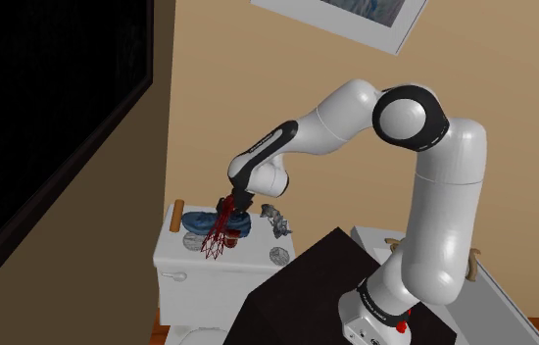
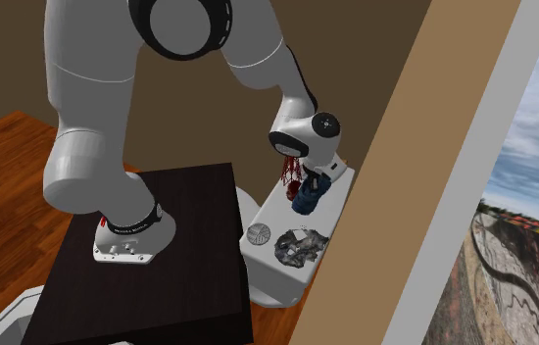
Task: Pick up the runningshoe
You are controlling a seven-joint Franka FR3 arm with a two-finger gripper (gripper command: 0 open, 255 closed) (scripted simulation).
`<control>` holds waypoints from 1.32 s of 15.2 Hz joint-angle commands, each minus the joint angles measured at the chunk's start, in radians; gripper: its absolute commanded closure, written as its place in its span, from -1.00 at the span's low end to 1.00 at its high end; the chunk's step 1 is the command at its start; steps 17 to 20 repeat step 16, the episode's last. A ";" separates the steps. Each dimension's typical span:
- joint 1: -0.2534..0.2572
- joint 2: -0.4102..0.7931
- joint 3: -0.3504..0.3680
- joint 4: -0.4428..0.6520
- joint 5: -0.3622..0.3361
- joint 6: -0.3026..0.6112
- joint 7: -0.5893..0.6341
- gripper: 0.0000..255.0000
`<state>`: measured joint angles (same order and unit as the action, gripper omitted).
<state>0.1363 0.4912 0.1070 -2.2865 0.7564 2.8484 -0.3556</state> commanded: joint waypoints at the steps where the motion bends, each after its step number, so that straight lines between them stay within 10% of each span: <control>1: 0.008 -0.023 -0.011 -0.008 -0.013 -0.015 0.016 1.00; 20: 0.064 -0.205 -0.090 -0.058 -0.139 -0.142 0.155 1.00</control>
